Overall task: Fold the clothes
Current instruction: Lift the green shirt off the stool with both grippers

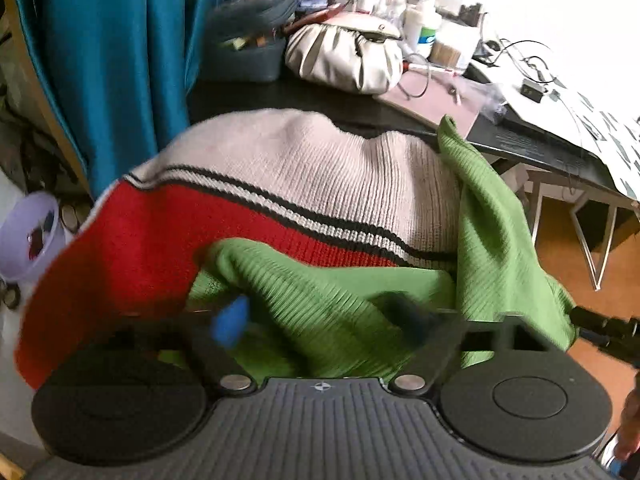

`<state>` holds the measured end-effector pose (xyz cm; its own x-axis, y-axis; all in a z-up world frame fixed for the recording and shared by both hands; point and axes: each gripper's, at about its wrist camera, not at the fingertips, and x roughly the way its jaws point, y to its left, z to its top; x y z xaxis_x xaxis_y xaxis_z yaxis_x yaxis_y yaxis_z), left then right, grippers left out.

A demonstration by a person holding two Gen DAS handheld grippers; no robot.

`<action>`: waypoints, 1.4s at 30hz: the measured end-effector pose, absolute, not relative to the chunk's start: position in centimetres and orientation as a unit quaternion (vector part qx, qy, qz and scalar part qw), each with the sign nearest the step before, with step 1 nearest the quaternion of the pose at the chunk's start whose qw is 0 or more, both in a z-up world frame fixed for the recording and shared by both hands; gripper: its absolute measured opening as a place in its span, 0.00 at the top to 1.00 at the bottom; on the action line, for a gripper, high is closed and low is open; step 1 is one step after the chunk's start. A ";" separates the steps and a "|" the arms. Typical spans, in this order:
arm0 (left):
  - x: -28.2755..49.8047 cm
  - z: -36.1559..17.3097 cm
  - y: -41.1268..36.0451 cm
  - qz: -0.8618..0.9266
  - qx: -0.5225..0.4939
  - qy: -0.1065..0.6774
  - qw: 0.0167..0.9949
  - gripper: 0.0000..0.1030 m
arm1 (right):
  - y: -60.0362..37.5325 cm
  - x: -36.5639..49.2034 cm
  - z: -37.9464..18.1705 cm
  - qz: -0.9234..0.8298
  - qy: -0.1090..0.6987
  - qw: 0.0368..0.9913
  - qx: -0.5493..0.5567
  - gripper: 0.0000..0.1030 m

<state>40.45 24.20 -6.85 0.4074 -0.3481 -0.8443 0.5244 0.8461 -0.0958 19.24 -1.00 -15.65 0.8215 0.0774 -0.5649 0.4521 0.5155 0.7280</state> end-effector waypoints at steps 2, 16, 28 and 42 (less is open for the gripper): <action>39.6 -6.4 24.5 -0.264 0.088 0.466 0.840 0.91 | -1.1 19.9 -16.4 -0.109 0.287 0.816 0.490 0.57; 37.8 9.3 38.1 -0.130 -0.100 0.255 0.953 0.96 | -2.7 20.6 2.8 -0.050 0.044 0.912 0.406 0.98; 33.2 -4.7 37.9 -0.061 0.057 0.445 0.891 0.88 | -5.8 13.8 -13.7 -0.241 0.282 0.787 0.494 0.98; 36.6 -4.3 20.2 -0.318 0.189 0.384 0.846 0.20 | -3.8 14.7 -18.0 -0.196 0.279 0.733 0.589 0.44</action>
